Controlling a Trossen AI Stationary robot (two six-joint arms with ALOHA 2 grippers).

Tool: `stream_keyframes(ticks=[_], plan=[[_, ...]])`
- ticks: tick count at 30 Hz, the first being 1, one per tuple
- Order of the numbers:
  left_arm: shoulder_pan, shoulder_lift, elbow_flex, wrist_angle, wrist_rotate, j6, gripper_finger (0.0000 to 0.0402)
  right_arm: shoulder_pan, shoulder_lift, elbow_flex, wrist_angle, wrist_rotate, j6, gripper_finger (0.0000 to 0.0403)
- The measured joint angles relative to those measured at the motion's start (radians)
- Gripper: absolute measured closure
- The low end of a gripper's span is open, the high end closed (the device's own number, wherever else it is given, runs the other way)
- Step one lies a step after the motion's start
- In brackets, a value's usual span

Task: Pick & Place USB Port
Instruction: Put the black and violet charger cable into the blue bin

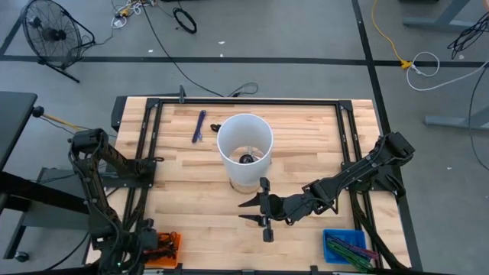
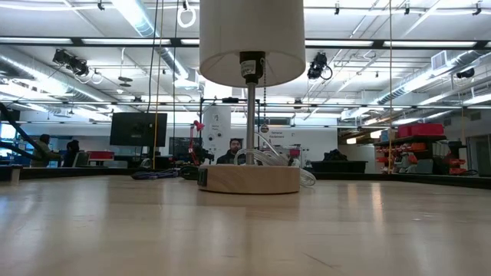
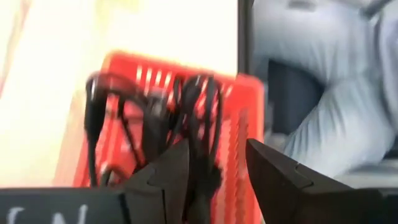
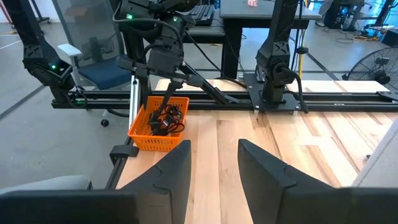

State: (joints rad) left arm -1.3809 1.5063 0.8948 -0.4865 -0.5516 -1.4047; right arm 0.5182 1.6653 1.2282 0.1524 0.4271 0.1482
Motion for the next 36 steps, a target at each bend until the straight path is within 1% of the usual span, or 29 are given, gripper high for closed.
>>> stream_keyframes(ticks=[3, 6, 8, 11, 14, 16, 18, 21, 23, 25, 28, 32, 34, 36], plan=[[0.011, -0.006, 0.000, 0.054, -0.086, 0.015, 0.0235, 0.000, 0.000, 0.000, 0.000, 0.000, 0.000, 0.0271], [0.033, -0.033, 0.008, 0.072, -0.195, 0.078, 0.0241, 0.000, 0.000, 0.000, 0.000, 0.000, 0.000, 0.0271], [0.052, -0.052, 0.016, 0.070, -0.296, 0.161, 0.0248, 0.000, 0.000, 0.000, 0.000, 0.000, 0.000, 0.0271], [0.098, -0.090, 0.018, 0.058, -0.451, 0.347, 0.0260, 0.000, 0.000, 0.000, 0.000, 0.000, 0.000, 0.0271], [0.166, -0.126, 0.019, -0.046, -0.541, 0.472, 0.0273, 0.001, 0.000, 0.000, 0.000, 0.000, 0.000, 0.0271], [0.231, -0.150, 0.018, -0.162, -0.596, 0.488, 0.0279, 0.001, 0.000, 0.000, -0.001, -0.002, 0.010, 0.0271], [0.311, -0.169, 0.018, -0.291, -0.638, 0.448, 0.0283, 0.001, 0.000, 0.000, -0.006, -0.002, 0.022, 0.0271], [0.453, -0.190, 0.006, -0.484, -0.636, 0.359, 0.0284, 0.001, 0.000, 0.000, -0.006, -0.002, 0.027, 0.0271], [0.553, -0.200, -0.016, -0.563, -0.619, 0.328, 0.0284, 0.001, 0.000, 0.000, -0.013, -0.002, 0.027, 0.0271], [0.655, -0.213, -0.046, -0.587, -0.611, 0.319, 0.0285, 0.001, 0.000, 0.000, -0.014, -0.002, 0.027, 0.0271], [0.808, -0.244, -0.100, -0.584, -0.610, 0.331, 0.0285, 0.001, 0.000, 0.000, -0.014, -0.002, 0.027, 0.0271], [1.018, -0.276, -0.176, -0.532, -0.592, 0.408, 0.0285, 0.001, 0.000, 0.000, -0.013, -0.001, 0.027, 0.0271], [1.126, -0.291, -0.207, -0.443, -0.538, 0.516, 0.0285, 0.001, 0.000, 0.000, -0.013, -0.001, 0.029, 0.0271], [1.233, -0.307, -0.241, -0.296, -0.449, 0.684, 0.0285, 0.001, 0.000, 0.000, -0.013, -0.001, 0.036, 0.0271]])
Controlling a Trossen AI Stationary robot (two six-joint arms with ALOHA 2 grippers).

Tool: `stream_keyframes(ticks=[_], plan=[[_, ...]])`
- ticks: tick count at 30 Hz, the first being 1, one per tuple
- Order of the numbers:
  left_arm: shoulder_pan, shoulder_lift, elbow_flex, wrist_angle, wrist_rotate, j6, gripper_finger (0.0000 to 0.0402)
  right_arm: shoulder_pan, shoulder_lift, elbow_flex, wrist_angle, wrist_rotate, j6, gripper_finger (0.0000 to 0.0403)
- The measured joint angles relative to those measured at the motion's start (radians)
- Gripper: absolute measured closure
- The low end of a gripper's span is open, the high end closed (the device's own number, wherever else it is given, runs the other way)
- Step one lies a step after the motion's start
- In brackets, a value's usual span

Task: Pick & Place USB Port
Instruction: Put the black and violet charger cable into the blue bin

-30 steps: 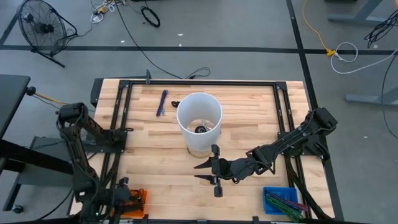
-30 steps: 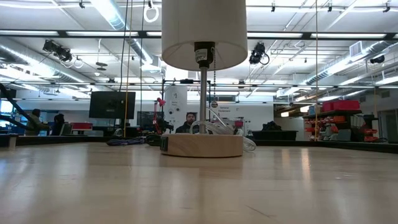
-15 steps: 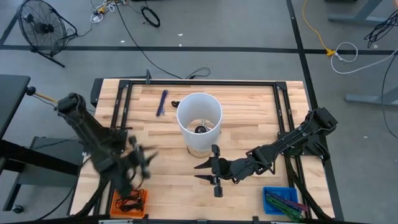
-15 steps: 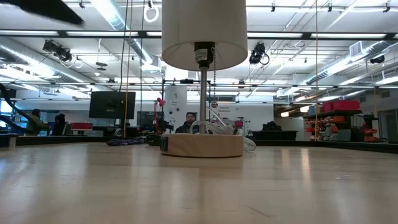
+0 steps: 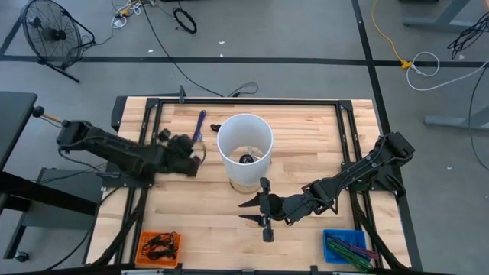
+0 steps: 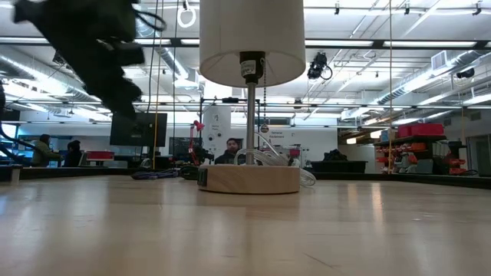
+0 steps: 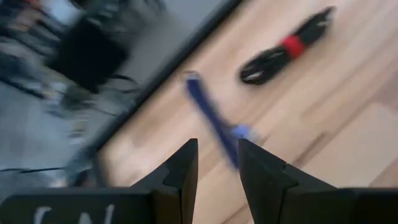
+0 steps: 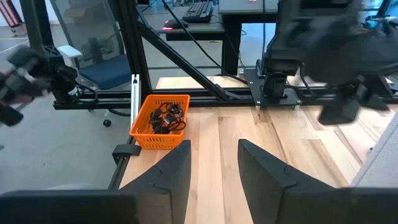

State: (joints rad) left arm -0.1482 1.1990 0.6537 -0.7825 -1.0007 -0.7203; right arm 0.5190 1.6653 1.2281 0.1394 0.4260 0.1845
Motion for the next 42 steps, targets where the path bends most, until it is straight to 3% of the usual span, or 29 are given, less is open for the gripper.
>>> stream_keyframes(ticks=[4, 6, 10, 16, 20, 26, 42], plan=[[0.216, -0.009, -0.078, 0.413, 0.242, 0.350, 0.0285, 0.000, 0.000, 0.000, 0.001, 0.001, 0.023, 0.0271], [0.322, 0.002, -0.107, 0.550, 0.308, 0.419, 0.0285, 0.000, 0.000, 0.000, 0.000, 0.001, 0.044, 0.0271], [0.515, 0.011, -0.116, 0.586, 0.410, 0.395, 0.0285, 0.000, 0.000, 0.000, -0.006, 0.001, 0.082, 0.0271], [0.737, 0.011, -0.116, 0.604, 0.700, 0.322, 0.0285, -0.001, 0.000, 0.000, -0.013, 0.020, 0.096, 0.0271], [0.834, 0.012, -0.116, 0.603, 0.747, 0.312, 0.0285, -0.001, 0.000, 0.000, -0.013, 0.064, 0.096, 0.0271], [0.887, 0.042, -0.115, 0.656, 0.876, 0.286, 0.0285, -0.002, 0.000, 0.000, -0.014, 0.064, 0.092, 0.0271], [0.829, 0.287, -0.115, 0.734, 0.849, 0.260, 0.0285, -0.005, 0.000, 0.000, -0.017, 0.055, 0.095, 0.0271]])
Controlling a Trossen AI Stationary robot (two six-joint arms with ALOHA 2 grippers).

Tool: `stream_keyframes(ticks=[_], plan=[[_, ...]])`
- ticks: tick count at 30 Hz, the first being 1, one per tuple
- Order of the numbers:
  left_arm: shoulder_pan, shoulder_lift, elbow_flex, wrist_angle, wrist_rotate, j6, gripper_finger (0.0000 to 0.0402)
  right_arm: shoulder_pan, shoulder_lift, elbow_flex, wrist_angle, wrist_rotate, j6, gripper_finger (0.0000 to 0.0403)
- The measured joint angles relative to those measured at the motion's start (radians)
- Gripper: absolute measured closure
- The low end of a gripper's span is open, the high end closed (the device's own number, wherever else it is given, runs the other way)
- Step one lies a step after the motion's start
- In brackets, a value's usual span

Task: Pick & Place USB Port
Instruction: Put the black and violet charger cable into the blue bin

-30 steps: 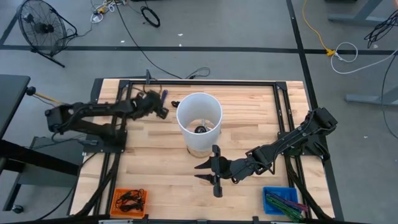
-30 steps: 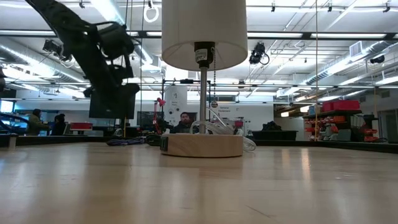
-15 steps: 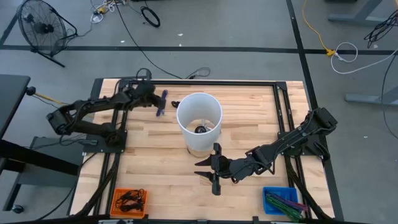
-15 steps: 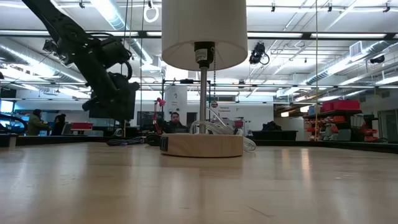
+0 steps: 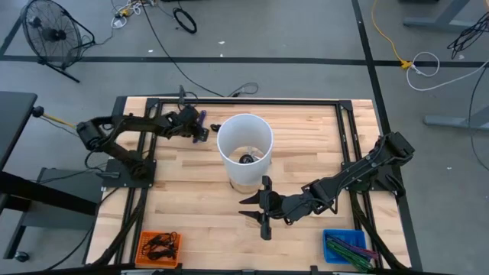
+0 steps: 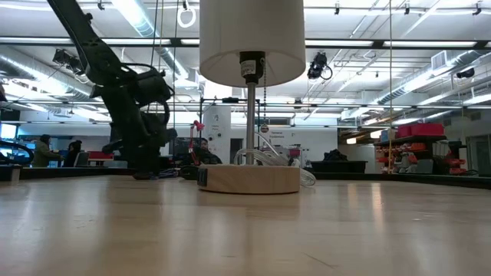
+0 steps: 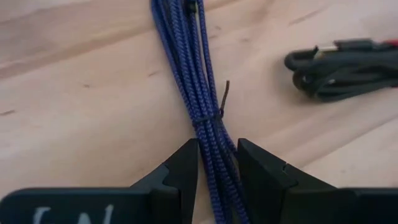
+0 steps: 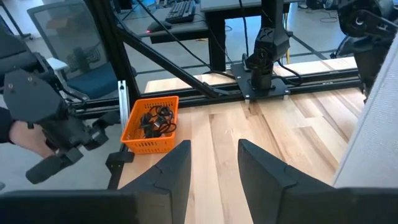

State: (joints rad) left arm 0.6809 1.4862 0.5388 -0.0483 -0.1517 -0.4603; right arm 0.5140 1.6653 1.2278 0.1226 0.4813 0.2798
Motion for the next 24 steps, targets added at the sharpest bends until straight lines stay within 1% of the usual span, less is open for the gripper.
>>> stream_keyframes(ticks=[5, 7, 9, 12, 13, 18, 21, 24], plan=[[-0.013, 0.051, 0.004, 0.037, -0.016, 0.028, 0.0285, 0.000, 0.000, 0.000, -0.003, 0.000, 0.000, 0.0271], [-0.012, 0.068, 0.005, 0.040, -0.013, 0.023, 0.0292, 0.000, 0.000, 0.000, -0.006, -0.001, 0.000, 0.0271], [-0.008, 0.075, 0.005, 0.042, 0.000, 0.023, 0.0314, 0.000, 0.000, 0.000, -0.006, -0.001, 0.000, 0.0271], [-0.008, 0.074, 0.005, 0.043, 0.006, 0.050, 0.0374, 0.000, 0.000, 0.000, -0.008, -0.001, 0.000, 0.0271], [-0.008, 0.069, 0.004, 0.044, 0.008, 0.056, 0.0382, 0.000, 0.000, 0.000, -0.009, -0.001, 0.000, 0.0271], [-0.026, -0.013, -0.004, 0.008, 0.028, 0.062, 0.0383, 0.000, 0.000, 0.000, -0.025, -0.002, 0.000, 0.0271], [-0.032, -0.113, 0.000, -0.007, 0.028, 0.085, 0.0385, 0.000, 0.000, 0.000, -0.028, -0.002, 0.000, 0.0271], [-0.043, -0.232, -0.002, -0.075, 0.015, 0.101, 0.0385, 0.000, 0.000, 0.000, -0.034, -0.002, 0.000, 0.0271]])
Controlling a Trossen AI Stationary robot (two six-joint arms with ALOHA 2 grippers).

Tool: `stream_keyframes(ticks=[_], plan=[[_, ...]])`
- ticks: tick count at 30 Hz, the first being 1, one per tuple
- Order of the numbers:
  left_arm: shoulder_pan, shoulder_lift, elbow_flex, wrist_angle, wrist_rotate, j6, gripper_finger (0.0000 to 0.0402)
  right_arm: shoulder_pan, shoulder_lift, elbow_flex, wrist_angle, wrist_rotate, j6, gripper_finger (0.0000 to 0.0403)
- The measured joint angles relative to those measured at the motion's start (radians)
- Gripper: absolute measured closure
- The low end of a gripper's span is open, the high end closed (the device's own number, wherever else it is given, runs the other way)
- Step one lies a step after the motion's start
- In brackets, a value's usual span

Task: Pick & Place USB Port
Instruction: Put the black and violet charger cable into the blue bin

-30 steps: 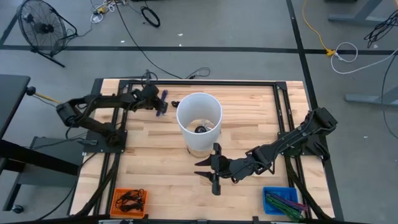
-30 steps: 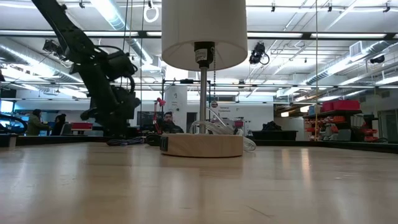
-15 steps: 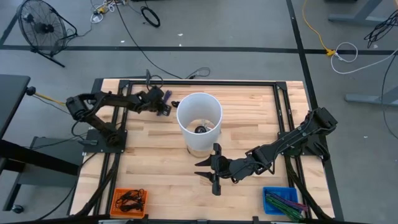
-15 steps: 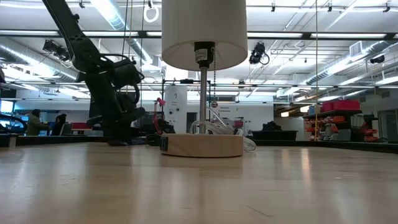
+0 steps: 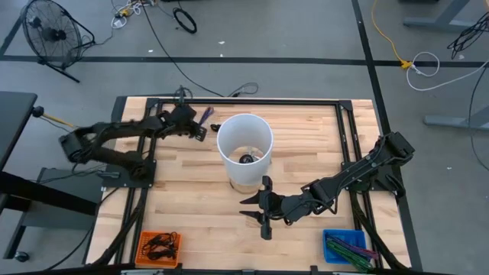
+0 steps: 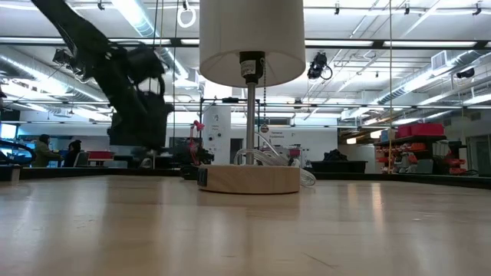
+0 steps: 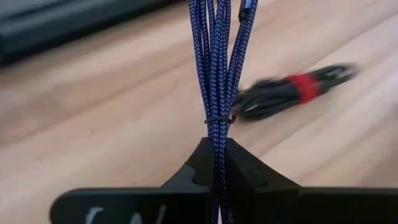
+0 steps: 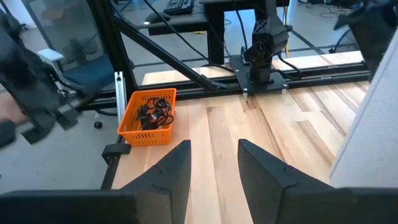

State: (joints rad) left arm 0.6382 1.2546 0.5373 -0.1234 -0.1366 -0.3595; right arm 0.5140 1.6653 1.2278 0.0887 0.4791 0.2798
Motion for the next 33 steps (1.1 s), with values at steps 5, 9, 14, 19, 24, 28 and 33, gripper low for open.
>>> stream_keyframes(ticks=[5, 9, 14, 19, 24, 28, 33], plan=[[-0.043, -0.267, 0.000, -0.129, 0.000, 0.013, 0.0385, 0.000, 0.000, 0.000, -0.002, 0.001, 0.000, 0.0271], [-0.133, -0.498, 0.000, -0.173, 0.019, 0.012, 0.0385, 0.000, 0.000, 0.000, -0.003, 0.001, 0.000, 0.0271], [-0.329, -0.738, 0.001, -0.182, 0.056, -0.010, 0.0385, 0.000, 0.000, 0.000, -0.003, 0.001, 0.000, 0.0271], [-0.564, -0.865, 0.001, -0.194, 0.014, -0.021, 0.0385, 0.000, 0.000, 0.000, -0.003, 0.001, 0.000, 0.0271], [-0.819, -0.862, -0.008, -0.133, -0.085, -0.018, 0.0385, 0.000, 0.000, 0.000, -0.004, 0.000, 0.000, 0.0271], [-1.017, -0.797, -0.021, -0.023, -0.217, 0.031, 0.0385, 0.000, 0.000, 0.000, -0.006, 0.000, 0.003, 0.0271], [-1.253, -0.648, -0.021, 0.136, -0.387, 0.082, 0.0385, 0.000, 0.000, 0.000, -0.010, -0.013, 0.047, 0.0271]])
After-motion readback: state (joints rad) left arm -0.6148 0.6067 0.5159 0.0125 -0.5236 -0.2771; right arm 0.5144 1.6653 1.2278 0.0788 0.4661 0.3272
